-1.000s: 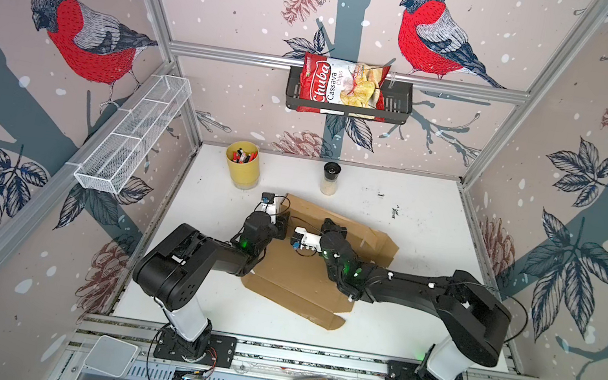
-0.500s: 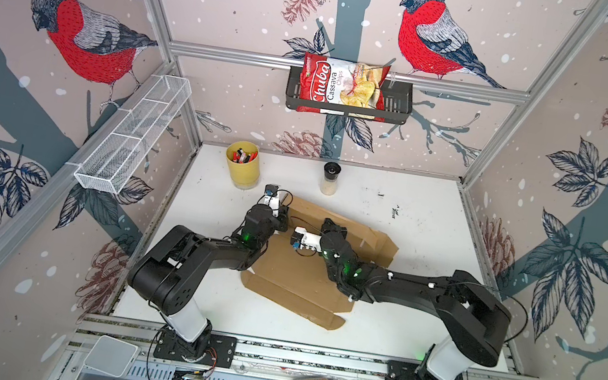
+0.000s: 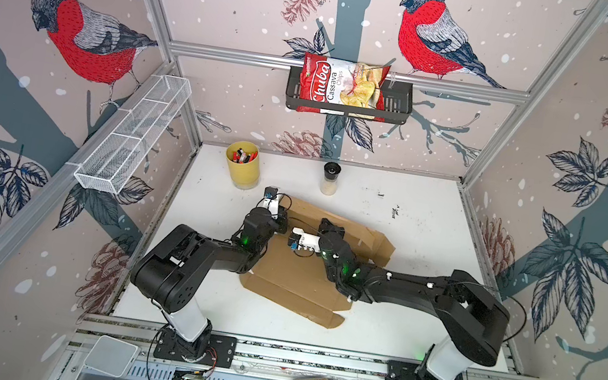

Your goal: Fold the paper box

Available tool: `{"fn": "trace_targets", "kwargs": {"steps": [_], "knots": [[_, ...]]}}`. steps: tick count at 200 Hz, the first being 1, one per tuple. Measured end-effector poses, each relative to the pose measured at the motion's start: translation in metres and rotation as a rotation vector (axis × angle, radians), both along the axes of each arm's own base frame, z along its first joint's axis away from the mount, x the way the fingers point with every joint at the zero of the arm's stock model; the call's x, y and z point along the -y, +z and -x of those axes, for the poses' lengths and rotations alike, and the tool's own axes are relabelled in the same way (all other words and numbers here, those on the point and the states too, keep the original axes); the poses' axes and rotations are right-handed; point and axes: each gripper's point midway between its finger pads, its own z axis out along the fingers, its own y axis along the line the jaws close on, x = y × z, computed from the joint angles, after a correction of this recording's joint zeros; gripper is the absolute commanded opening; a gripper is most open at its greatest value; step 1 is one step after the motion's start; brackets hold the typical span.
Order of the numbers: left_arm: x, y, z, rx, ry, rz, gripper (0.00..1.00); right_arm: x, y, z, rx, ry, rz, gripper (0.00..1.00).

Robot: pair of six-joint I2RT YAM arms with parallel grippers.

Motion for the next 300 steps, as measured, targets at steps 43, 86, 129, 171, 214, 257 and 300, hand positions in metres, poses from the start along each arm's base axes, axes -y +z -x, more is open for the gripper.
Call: {"fn": "trace_targets", "kwargs": {"steps": [43, 86, 129, 171, 214, 257, 300], "knots": [[-0.012, -0.003, 0.016, -0.02, 0.028, 0.008, 0.56, 0.0, 0.0, 0.0, 0.0, -0.001, 0.001, 0.0], [-0.022, -0.033, 0.039, -0.107, 0.042, 0.019, 0.61, 0.0, -0.001, 0.0, -0.001, -0.001, 0.002, 0.0], [-0.019, -0.057, 0.033, -0.162, 0.052, 0.024, 0.59, 0.0, 0.0, 0.0, 0.0, -0.002, 0.001, 0.0], [-0.016, -0.072, 0.023, -0.18, 0.062, 0.028, 0.48, 0.0, 0.0, 0.0, -0.003, 0.0, 0.004, 0.0], [-0.016, -0.076, 0.016, -0.169, 0.084, 0.032, 0.28, -0.001, 0.0, 0.001, -0.003, 0.004, 0.003, 0.0], [-0.014, -0.073, 0.014, -0.151, 0.079, 0.04, 0.23, -0.004, 0.001, 0.003, -0.005, 0.017, -0.003, 0.0], [-0.017, -0.058, 0.018, -0.115, 0.078, 0.037, 0.52, -0.003, 0.0, 0.003, -0.008, 0.018, 0.003, 0.0]]}}
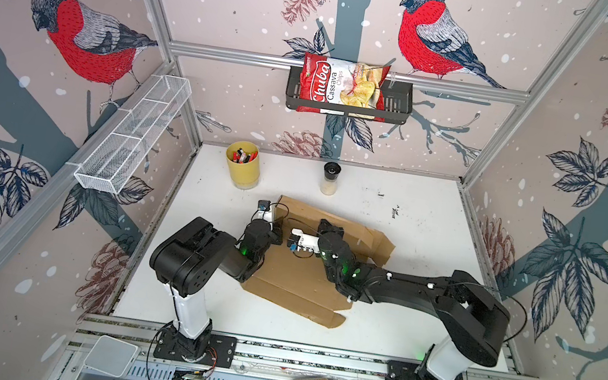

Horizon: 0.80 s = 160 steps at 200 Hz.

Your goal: Fold the paper box

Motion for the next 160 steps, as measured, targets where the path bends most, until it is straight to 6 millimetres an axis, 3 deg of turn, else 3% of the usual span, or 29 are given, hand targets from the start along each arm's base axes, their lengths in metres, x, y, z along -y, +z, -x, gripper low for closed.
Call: {"fn": "trace_targets", "kwargs": {"steps": [30, 50, 91, 126, 139, 160], "knots": [[-0.002, 0.024, 0.001, 0.055, -0.002, -0.005, 0.56, 0.0, 0.0, 0.0, 0.0, 0.001, 0.001, 0.0], [0.0, 0.037, -0.004, 0.082, -0.008, -0.017, 0.52, -0.001, 0.0, 0.001, 0.0, 0.002, 0.0, 0.0], [0.004, 0.038, -0.011, 0.089, -0.023, -0.049, 0.28, -0.001, 0.0, 0.001, 0.001, -0.001, 0.002, 0.0], [0.004, 0.037, -0.009, 0.088, -0.038, -0.067, 0.15, -0.002, 0.0, 0.001, -0.001, 0.005, -0.001, 0.0], [0.004, 0.037, -0.007, 0.089, -0.042, -0.074, 0.12, -0.004, 0.0, 0.001, -0.002, 0.01, -0.005, 0.05], [0.003, 0.036, -0.005, 0.094, -0.047, -0.095, 0.1, -0.006, 0.002, 0.001, -0.009, 0.012, -0.024, 0.2]]}}
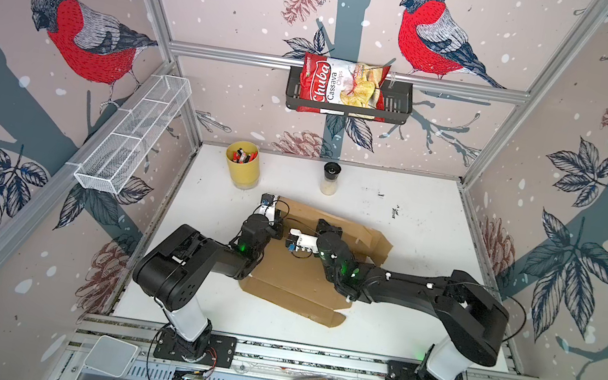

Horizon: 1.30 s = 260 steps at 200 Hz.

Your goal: Fold the paper box

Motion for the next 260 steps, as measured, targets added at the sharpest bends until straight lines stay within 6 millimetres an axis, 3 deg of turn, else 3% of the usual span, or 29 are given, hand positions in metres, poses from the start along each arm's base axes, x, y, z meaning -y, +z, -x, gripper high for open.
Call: {"fn": "trace_targets", "kwargs": {"steps": [32, 61, 90, 123, 140, 157, 176, 204, 221, 260], "knots": [[-0.005, -0.001, 0.005, 0.01, 0.017, 0.001, 0.1, 0.001, -0.002, 0.001, -0.025, -0.003, 0.0, 0.43], [-0.012, -0.001, 0.01, 0.019, 0.045, 0.014, 0.1, -0.001, 0.013, 0.006, -0.066, 0.006, -0.083, 0.52], [-0.017, -0.002, 0.014, 0.021, 0.071, 0.019, 0.1, -0.002, 0.033, 0.018, -0.146, 0.03, -0.211, 0.54], [-0.02, 0.002, 0.019, 0.032, 0.091, 0.022, 0.1, 0.005, 0.096, 0.032, -0.267, 0.077, -0.538, 0.57], [-0.02, 0.007, 0.022, 0.043, 0.1, 0.023, 0.1, 0.031, 0.129, 0.018, -0.318, 0.012, -0.761, 0.56], [-0.02, 0.012, 0.026, 0.056, 0.112, 0.021, 0.1, 0.062, 0.143, -0.003, -0.38, -0.1, -0.968, 0.54], [-0.02, 0.016, 0.031, 0.069, 0.127, 0.018, 0.1, 0.09, 0.142, -0.021, -0.479, -0.248, -1.155, 0.51], [-0.024, 0.017, 0.036, 0.069, 0.169, 0.001, 0.1, 0.108, 0.138, -0.031, -0.644, -0.41, -1.34, 0.46], [-0.026, 0.018, 0.039, 0.07, 0.191, -0.009, 0.1, 0.119, 0.124, -0.034, -0.745, -0.523, -1.426, 0.46], [-0.027, 0.017, 0.042, 0.069, 0.225, -0.027, 0.1, 0.11, 0.083, -0.015, -1.003, -0.662, -1.47, 0.48]]}}
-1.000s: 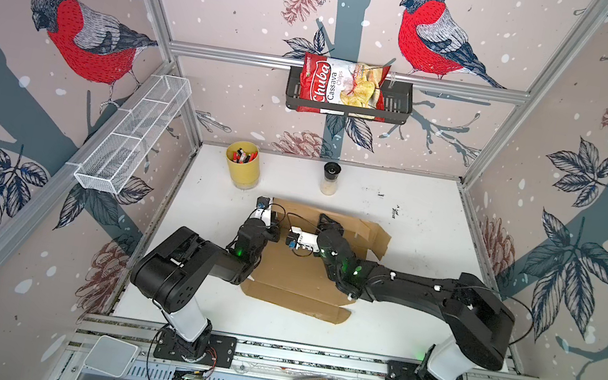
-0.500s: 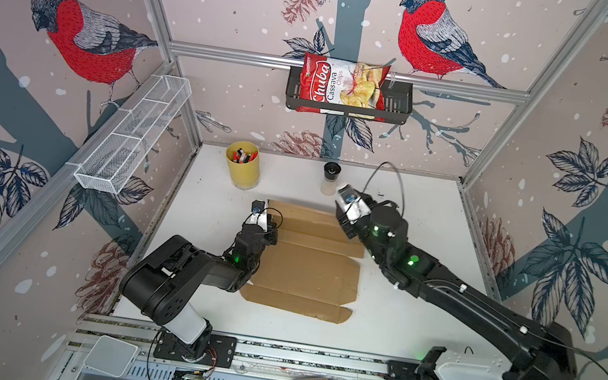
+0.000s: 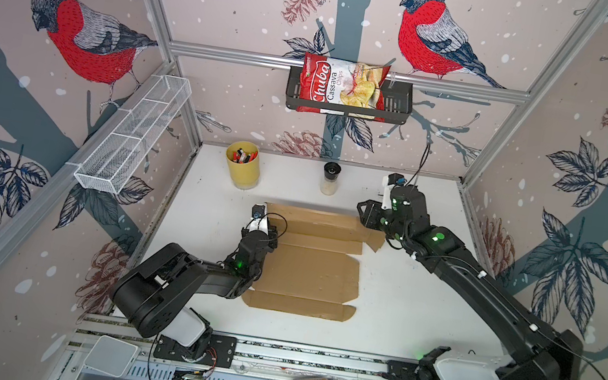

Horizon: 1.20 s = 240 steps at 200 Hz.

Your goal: Fold the paper box

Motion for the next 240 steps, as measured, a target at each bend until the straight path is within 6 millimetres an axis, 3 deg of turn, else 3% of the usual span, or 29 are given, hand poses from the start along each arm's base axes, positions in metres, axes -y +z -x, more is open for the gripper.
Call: {"fn": "trace_targets", "kwargs": {"steps": [28, 90, 141, 171, 191, 221, 240], "knots": [[-0.003, -0.002, 0.001, -0.008, 0.023, 0.001, 0.1, -0.001, -0.027, 0.002, -0.126, -0.012, -0.032, 0.49], [-0.001, -0.004, 0.003, -0.014, 0.023, -0.002, 0.1, -0.016, -0.048, 0.003, -0.237, 0.024, -0.069, 0.49], [-0.002, -0.005, 0.004, -0.014, 0.036, -0.004, 0.1, -0.026, -0.064, 0.006, -0.282, 0.052, -0.058, 0.32], [-0.004, -0.005, 0.005, -0.019, 0.048, -0.008, 0.1, -0.03, -0.063, 0.003, -0.279, 0.056, -0.064, 0.34], [-0.008, -0.001, 0.006, -0.014, 0.068, -0.01, 0.1, -0.03, -0.06, -0.001, -0.273, 0.063, -0.073, 0.41], [-0.019, -0.002, 0.007, -0.029, 0.139, -0.009, 0.1, -0.028, -0.039, -0.01, -0.222, 0.105, -0.098, 0.49], [-0.023, -0.003, 0.004, -0.045, 0.178, -0.015, 0.1, -0.014, -0.024, -0.012, -0.18, 0.116, -0.121, 0.5]]}}
